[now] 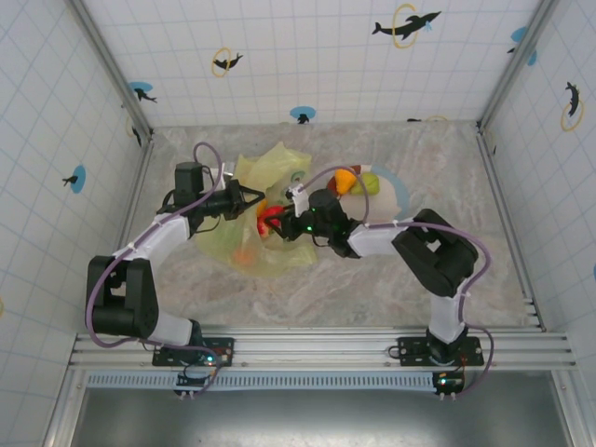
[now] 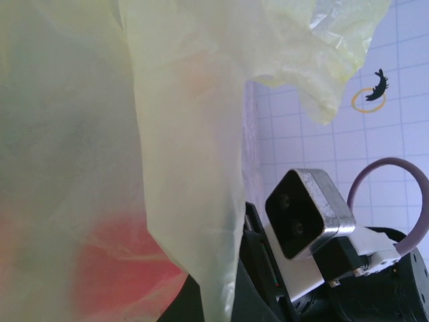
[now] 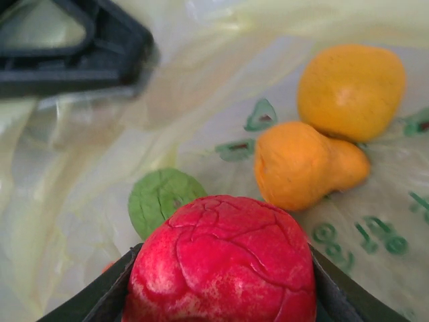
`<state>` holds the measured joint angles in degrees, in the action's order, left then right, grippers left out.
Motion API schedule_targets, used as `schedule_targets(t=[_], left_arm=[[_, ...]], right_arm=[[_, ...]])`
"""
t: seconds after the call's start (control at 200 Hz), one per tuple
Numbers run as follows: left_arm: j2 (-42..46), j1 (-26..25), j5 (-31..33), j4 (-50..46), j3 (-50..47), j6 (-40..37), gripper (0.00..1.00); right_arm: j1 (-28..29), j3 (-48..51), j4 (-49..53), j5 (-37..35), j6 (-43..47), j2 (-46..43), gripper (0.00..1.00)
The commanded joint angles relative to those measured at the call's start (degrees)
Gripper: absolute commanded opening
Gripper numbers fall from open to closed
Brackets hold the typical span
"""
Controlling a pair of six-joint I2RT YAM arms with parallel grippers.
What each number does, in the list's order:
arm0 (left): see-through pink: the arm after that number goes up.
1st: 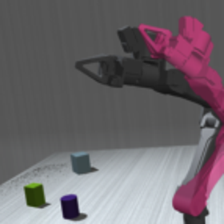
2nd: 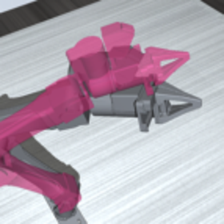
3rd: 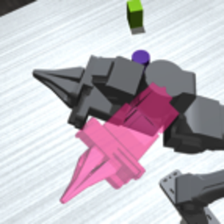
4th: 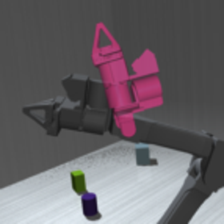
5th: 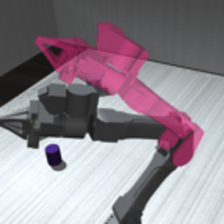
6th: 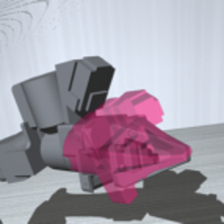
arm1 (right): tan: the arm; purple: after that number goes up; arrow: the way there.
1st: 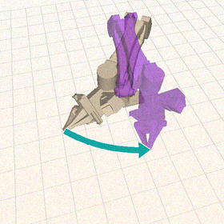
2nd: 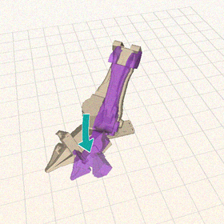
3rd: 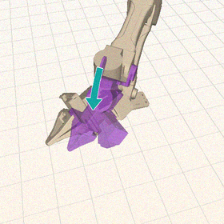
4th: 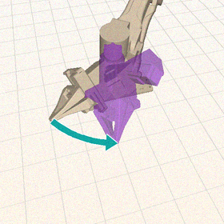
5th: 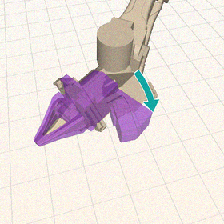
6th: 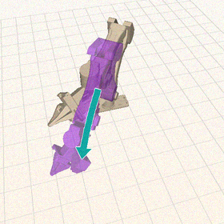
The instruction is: Place the fruits into the plastic bag
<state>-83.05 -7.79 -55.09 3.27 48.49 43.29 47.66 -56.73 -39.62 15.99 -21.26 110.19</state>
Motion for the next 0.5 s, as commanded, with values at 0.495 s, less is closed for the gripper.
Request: schedule_targets(t=[0.495], left_arm=[[1.1,-0.2,-0.7,6.1,-1.6,2.0,0.0]], right_arm=[[3.7,-13.9,-11.1,5.3,-11.8,14.9,0.57]])
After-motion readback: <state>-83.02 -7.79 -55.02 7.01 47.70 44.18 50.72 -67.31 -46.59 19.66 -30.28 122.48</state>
